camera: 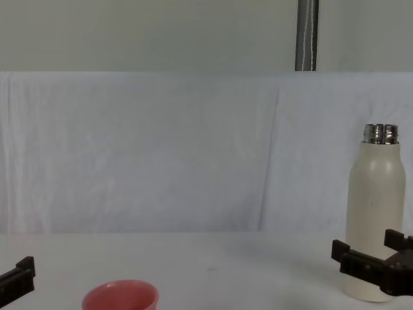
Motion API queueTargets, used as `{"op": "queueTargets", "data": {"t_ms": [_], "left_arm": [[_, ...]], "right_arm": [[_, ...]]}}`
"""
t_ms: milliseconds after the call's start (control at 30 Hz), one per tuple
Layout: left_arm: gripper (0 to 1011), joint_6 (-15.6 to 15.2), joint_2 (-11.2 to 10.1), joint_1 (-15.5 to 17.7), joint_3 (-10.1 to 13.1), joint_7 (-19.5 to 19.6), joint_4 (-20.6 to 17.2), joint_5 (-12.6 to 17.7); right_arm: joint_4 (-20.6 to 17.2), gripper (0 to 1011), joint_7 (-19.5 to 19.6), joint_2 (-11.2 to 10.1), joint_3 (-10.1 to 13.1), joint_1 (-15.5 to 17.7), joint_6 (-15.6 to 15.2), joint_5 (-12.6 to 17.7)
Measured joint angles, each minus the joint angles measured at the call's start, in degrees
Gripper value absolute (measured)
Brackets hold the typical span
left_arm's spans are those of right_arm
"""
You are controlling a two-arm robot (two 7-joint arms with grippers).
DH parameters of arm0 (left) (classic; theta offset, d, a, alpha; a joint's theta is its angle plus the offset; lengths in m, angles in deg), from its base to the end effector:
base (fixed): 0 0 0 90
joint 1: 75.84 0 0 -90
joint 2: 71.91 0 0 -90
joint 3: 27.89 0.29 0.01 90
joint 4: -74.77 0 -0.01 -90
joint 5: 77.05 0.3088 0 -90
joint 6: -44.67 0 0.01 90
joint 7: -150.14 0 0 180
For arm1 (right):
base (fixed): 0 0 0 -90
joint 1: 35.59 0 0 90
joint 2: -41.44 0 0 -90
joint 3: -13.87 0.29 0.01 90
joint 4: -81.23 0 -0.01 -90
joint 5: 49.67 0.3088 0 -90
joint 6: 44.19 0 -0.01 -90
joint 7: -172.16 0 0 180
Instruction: Grasp the thermos with one hand and pour water into the cup lid.
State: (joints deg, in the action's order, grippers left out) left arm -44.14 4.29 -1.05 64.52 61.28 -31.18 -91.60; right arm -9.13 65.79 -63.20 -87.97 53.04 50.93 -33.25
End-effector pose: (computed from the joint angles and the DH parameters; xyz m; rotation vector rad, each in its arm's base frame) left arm 0.2530 0.0375 -0.2853 -0.0382 0.0142 1.4461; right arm 0.3291 -0.0101 -0.2967 0.0720 -0.0294 -1.0848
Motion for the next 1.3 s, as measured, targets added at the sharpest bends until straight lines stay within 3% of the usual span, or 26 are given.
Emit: {"op": "queueTargets", "data": {"t_ms": [1300], "left_arm": [[1001, 0.0, 0.0, 0.0, 0.0, 0.0, 0.0, 0.0]], "right_arm": [[4.07, 1001, -4.36, -1.87, -3.16, -1.08, 2.33, 1.81]]}}
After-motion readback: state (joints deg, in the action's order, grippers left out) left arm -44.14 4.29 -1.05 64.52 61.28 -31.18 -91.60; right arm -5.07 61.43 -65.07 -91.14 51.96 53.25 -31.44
